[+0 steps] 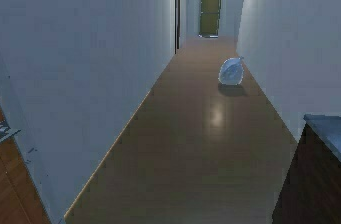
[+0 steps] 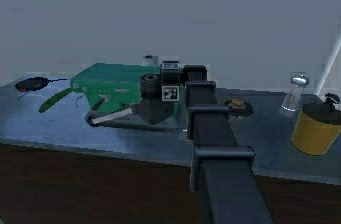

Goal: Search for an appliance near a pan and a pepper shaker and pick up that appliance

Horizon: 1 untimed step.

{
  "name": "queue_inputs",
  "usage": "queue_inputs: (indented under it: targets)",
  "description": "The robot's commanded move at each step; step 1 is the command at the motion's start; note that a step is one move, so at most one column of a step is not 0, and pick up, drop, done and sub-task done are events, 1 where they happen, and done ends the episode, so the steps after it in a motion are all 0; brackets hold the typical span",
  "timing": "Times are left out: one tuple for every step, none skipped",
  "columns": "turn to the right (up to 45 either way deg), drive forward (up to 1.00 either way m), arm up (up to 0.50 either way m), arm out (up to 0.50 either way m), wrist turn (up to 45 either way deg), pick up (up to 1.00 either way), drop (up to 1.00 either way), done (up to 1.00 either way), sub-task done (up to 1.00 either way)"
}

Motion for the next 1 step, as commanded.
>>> queue_inputs:
  targets:
    - [0.0, 0.0, 0.0, 0.0, 27.0, 0.0, 0.0, 0.0, 0.0]
